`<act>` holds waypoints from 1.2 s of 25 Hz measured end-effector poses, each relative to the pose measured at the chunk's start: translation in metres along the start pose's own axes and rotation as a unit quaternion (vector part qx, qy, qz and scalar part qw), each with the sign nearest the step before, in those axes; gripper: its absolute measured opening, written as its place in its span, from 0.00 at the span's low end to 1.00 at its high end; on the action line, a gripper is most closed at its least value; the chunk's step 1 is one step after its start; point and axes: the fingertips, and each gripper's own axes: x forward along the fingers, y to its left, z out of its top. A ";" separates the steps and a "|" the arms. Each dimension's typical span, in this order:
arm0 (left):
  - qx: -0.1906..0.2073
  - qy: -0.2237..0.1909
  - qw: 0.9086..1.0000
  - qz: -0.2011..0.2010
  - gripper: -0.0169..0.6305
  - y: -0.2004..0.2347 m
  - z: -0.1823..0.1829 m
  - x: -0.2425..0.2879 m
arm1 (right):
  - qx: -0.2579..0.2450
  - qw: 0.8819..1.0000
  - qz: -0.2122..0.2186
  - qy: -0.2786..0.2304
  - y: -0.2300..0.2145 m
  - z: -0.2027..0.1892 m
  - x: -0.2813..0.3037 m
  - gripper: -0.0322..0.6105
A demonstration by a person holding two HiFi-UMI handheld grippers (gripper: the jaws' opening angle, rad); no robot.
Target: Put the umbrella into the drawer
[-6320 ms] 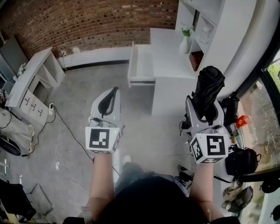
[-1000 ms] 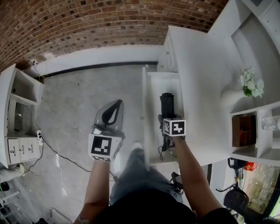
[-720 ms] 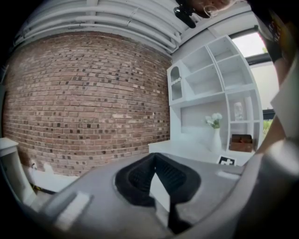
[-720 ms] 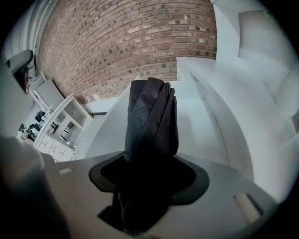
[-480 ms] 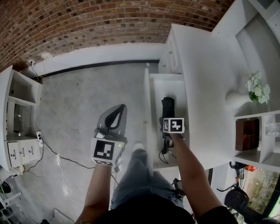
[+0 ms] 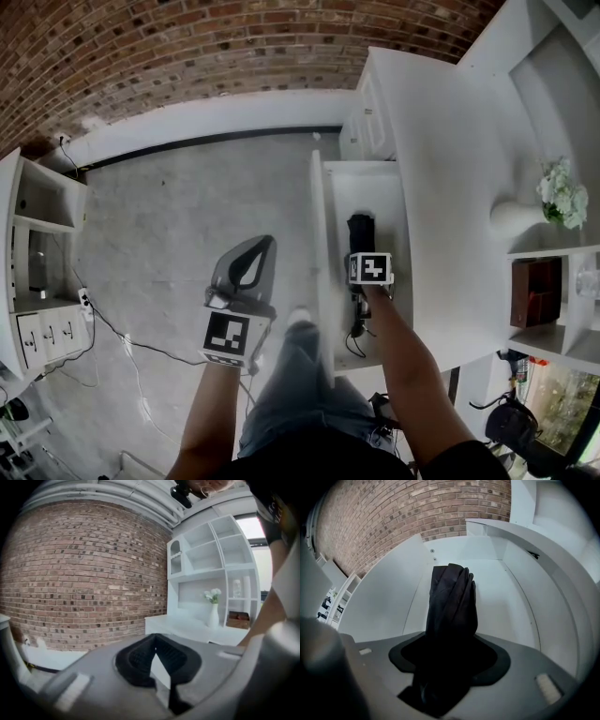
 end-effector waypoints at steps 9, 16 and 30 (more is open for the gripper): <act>-0.016 0.012 1.000 0.004 0.03 0.010 -0.013 0.003 | -0.012 0.999 -0.022 0.024 -0.001 -0.003 0.006 0.50; -0.017 0.002 1.000 0.011 0.03 0.010 -0.007 0.000 | -0.030 0.999 -0.033 0.021 -0.002 -0.004 -0.006 0.64; -0.005 -0.025 0.999 0.029 0.03 -0.039 0.026 -0.040 | -0.052 0.998 0.015 -0.015 0.026 -0.007 -0.075 0.64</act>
